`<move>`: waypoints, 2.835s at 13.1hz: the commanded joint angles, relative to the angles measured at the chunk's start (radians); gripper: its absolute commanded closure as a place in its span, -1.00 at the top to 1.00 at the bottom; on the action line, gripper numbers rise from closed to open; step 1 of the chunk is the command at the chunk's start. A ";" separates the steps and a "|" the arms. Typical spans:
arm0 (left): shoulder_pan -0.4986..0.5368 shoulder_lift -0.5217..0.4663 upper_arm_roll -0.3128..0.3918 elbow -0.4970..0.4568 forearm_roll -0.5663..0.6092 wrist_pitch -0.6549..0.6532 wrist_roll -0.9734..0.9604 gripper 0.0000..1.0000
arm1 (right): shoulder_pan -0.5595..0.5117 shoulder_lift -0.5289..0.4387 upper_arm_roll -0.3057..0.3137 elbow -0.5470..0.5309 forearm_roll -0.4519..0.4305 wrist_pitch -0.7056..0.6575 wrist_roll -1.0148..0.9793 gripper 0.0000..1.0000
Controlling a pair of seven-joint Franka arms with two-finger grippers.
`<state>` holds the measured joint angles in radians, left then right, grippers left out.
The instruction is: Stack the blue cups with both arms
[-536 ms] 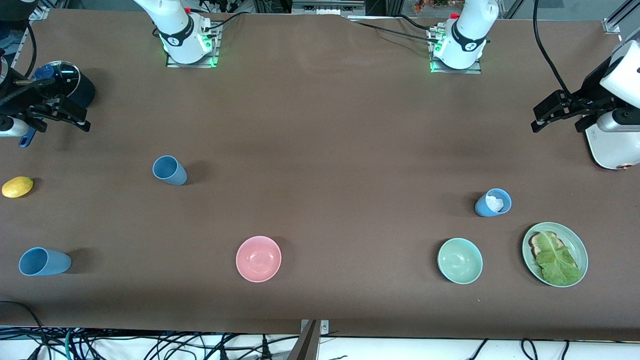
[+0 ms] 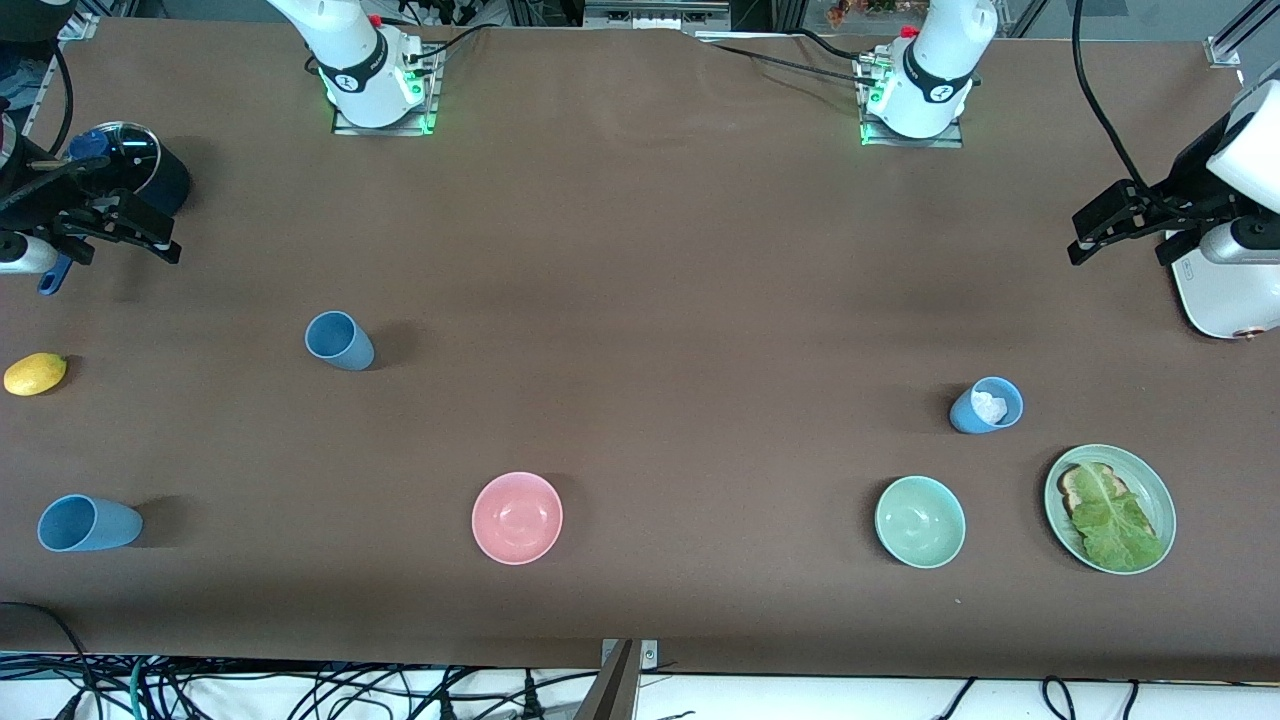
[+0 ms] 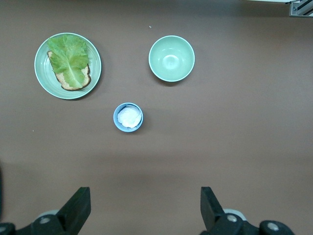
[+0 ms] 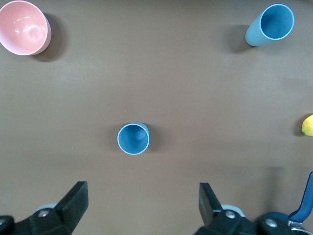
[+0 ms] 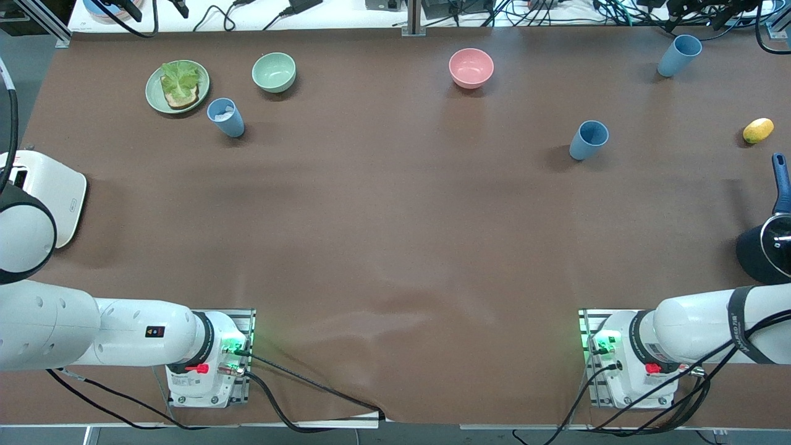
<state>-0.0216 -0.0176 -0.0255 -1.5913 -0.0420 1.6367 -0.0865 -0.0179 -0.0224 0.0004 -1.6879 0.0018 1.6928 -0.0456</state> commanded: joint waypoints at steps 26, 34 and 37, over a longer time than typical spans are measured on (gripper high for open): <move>0.009 0.002 0.002 0.007 0.036 -0.011 0.028 1.00 | -0.005 -0.004 0.006 0.004 -0.003 -0.002 0.009 1.00; 0.064 0.183 0.006 0.002 0.057 0.202 0.138 1.00 | -0.005 -0.002 0.006 0.004 -0.003 -0.004 0.009 1.00; 0.083 0.251 0.006 -0.012 0.057 0.284 0.154 1.00 | -0.005 -0.004 0.006 0.004 -0.003 -0.004 0.009 1.00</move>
<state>0.0506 0.2053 -0.0153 -1.6013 -0.0015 1.8836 0.0414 -0.0179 -0.0220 0.0001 -1.6880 0.0018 1.6928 -0.0455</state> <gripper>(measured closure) 0.000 0.000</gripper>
